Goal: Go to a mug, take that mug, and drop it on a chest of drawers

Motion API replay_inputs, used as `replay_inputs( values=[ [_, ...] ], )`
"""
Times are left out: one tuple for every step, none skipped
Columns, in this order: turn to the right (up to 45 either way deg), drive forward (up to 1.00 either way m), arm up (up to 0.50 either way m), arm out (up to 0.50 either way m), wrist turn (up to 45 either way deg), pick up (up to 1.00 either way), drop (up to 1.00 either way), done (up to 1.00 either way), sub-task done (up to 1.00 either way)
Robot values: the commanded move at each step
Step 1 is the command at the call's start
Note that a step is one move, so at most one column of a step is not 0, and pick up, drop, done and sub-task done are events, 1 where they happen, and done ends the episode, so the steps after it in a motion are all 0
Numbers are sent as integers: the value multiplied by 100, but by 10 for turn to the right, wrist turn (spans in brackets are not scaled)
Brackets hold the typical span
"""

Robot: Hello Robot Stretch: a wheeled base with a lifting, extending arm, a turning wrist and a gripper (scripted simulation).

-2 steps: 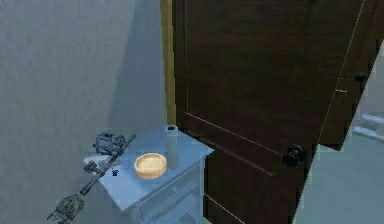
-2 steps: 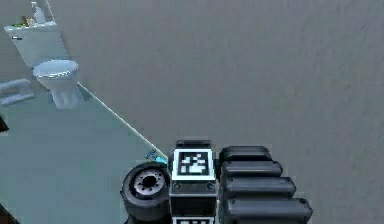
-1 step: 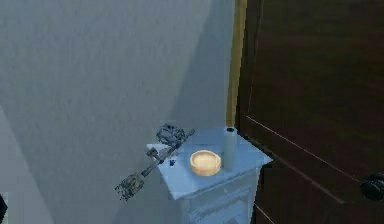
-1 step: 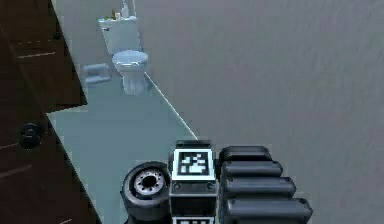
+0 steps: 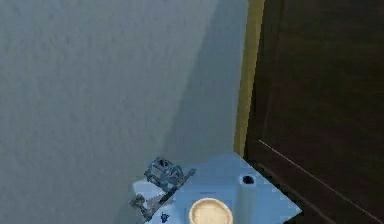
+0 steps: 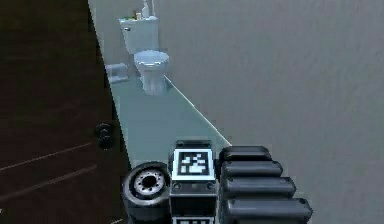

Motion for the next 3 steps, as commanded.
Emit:
replay_inputs(
  values=[
    [-450,0,0,0,0,0,0,0,0],
    [-450,0,0,0,0,0,0,0,0],
    [-120,0,0,0,0,0,0,0,0]
  ],
)
